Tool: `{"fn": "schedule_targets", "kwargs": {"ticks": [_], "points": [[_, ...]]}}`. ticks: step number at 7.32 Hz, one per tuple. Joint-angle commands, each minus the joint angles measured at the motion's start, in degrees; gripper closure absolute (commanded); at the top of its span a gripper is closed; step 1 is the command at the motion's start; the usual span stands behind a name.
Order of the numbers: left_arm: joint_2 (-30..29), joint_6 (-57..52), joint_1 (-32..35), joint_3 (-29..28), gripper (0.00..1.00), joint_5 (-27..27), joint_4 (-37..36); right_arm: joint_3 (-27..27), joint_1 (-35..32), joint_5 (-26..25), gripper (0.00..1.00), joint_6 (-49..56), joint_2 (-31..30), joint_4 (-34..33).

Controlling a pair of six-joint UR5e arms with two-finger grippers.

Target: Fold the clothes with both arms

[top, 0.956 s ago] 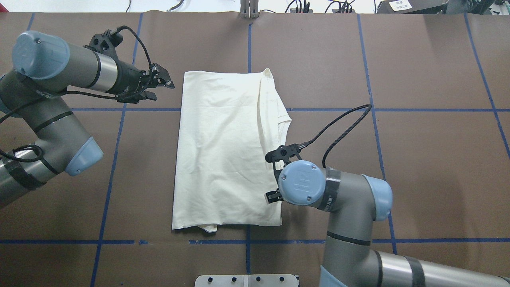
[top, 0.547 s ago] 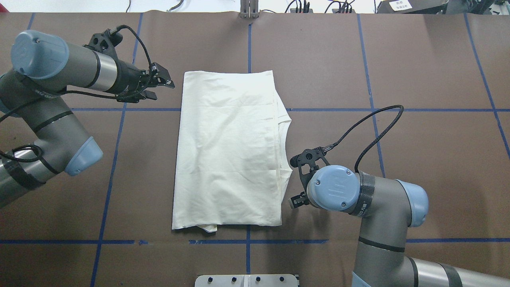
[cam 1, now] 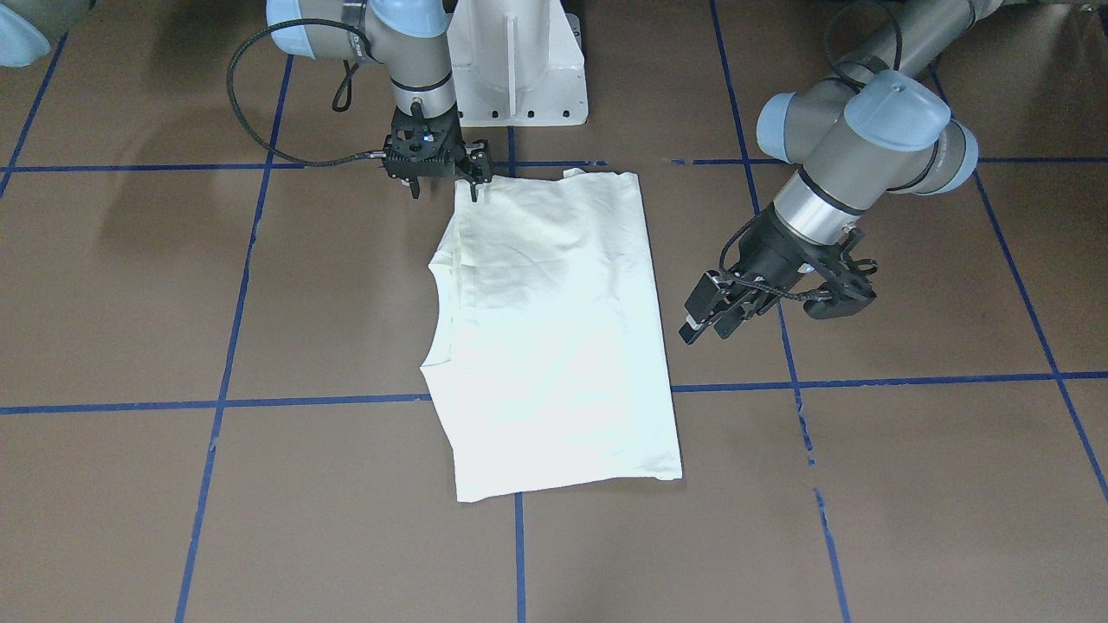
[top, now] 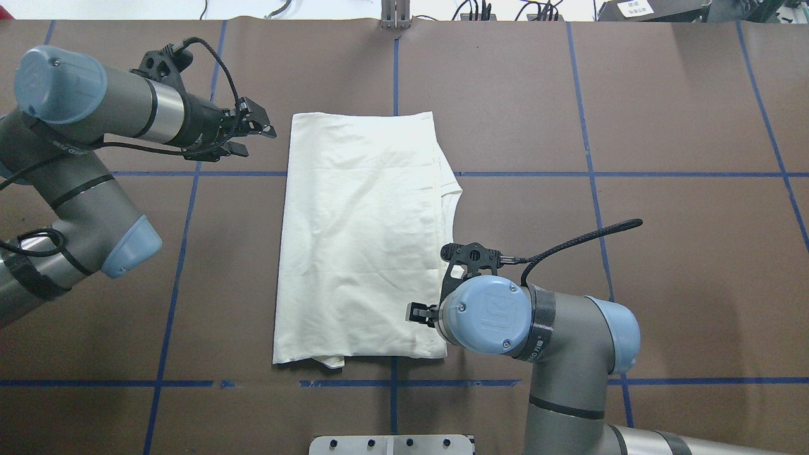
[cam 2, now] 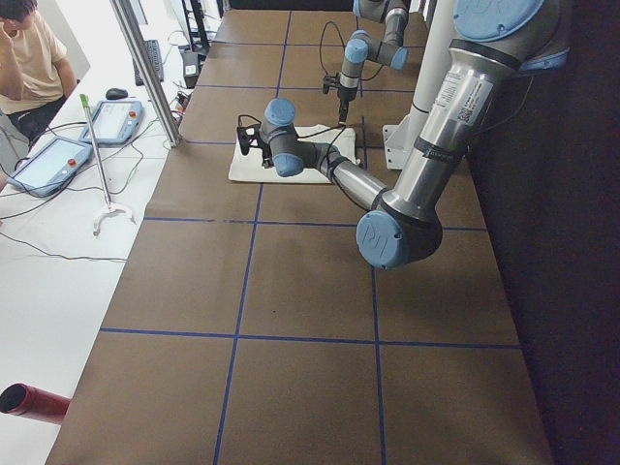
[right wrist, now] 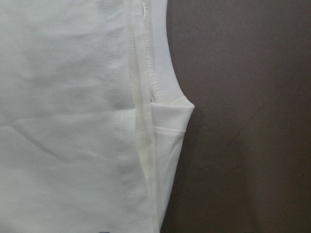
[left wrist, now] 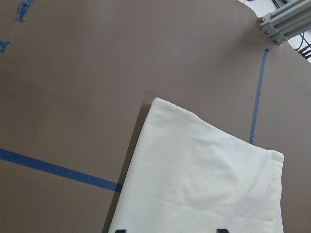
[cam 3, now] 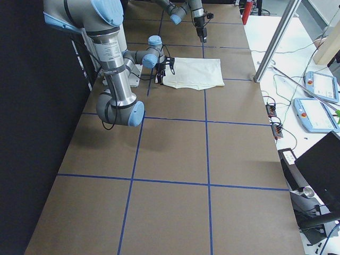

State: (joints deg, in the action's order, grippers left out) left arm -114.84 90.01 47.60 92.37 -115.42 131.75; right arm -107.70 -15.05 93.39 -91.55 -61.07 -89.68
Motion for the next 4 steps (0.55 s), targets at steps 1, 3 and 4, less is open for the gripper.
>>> {"fn": "schedule_targets", "kwargs": {"ticks": [1,3,4], "points": [[0.41,-0.01,0.13,0.09,0.31,-0.16,0.00,1.78,0.99,0.47,0.35,-5.57,0.68,3.96],[0.50,-0.01,0.13,0.09,0.31,-0.25,0.00,5.13,2.40,0.12,0.35,-19.99,2.61,6.16],[0.59,-0.01,0.13,0.09,0.31,-0.16,0.00,5.22,2.74,0.04,0.35,-20.86,2.27,7.05]]}}
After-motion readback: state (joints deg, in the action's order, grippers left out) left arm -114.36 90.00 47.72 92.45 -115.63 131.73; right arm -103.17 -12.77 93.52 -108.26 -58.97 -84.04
